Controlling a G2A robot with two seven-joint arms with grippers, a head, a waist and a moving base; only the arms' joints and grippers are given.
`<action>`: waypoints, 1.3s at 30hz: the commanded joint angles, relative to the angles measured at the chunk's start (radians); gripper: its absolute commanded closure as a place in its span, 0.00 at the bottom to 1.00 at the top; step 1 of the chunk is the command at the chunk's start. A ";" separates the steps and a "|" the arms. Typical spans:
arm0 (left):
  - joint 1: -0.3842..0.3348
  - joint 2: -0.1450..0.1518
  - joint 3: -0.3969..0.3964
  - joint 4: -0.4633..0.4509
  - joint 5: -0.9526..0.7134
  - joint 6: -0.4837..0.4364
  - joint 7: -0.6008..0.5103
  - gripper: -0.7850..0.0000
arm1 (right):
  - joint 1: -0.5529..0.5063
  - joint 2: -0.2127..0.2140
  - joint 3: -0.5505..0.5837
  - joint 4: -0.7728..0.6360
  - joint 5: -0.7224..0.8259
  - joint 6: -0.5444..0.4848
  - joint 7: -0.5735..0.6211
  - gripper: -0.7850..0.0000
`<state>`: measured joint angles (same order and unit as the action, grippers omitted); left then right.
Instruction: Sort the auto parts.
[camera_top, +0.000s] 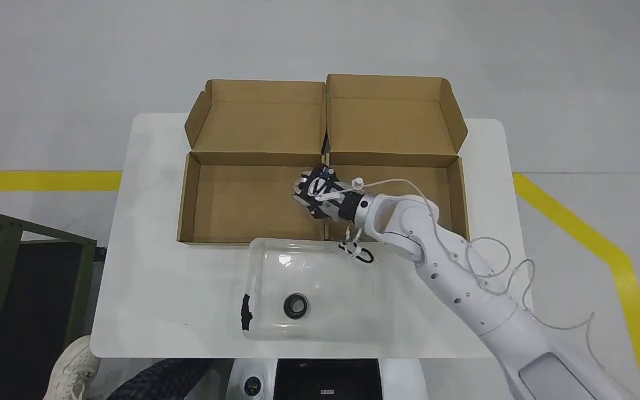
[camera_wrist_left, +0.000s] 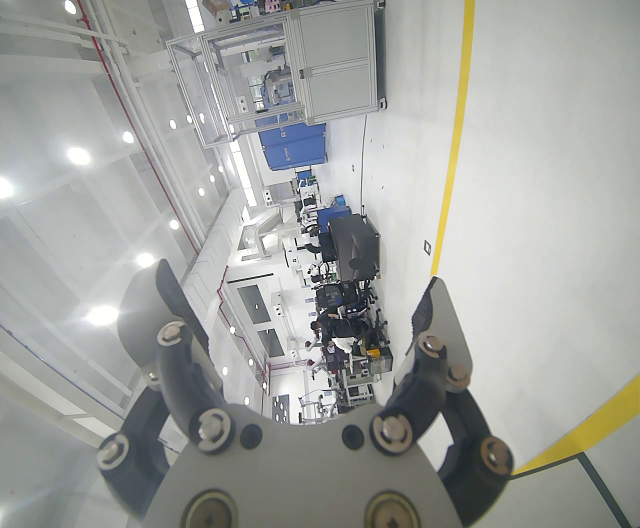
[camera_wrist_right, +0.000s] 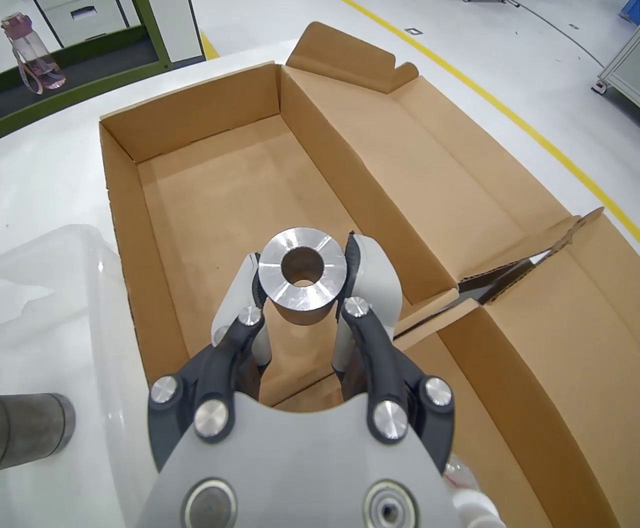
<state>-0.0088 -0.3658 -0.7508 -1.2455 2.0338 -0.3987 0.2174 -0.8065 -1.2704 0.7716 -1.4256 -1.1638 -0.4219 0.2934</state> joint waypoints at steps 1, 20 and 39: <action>0.000 0.000 0.000 0.000 0.000 0.000 0.000 0.00 | 0.016 -0.008 -0.012 0.021 -0.002 0.006 0.006 1.00; 0.000 0.000 0.000 0.000 0.000 0.000 0.000 0.00 | 0.113 -0.081 -0.095 0.175 -0.044 0.064 0.042 0.82; 0.000 0.000 0.000 0.000 0.000 0.000 0.000 0.00 | 0.131 -0.119 -0.104 0.206 -0.086 0.061 0.082 0.67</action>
<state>-0.0088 -0.3658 -0.7508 -1.2455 2.0338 -0.3987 0.2174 -0.6756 -1.3887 0.6660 -1.2202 -1.2484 -0.3604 0.3750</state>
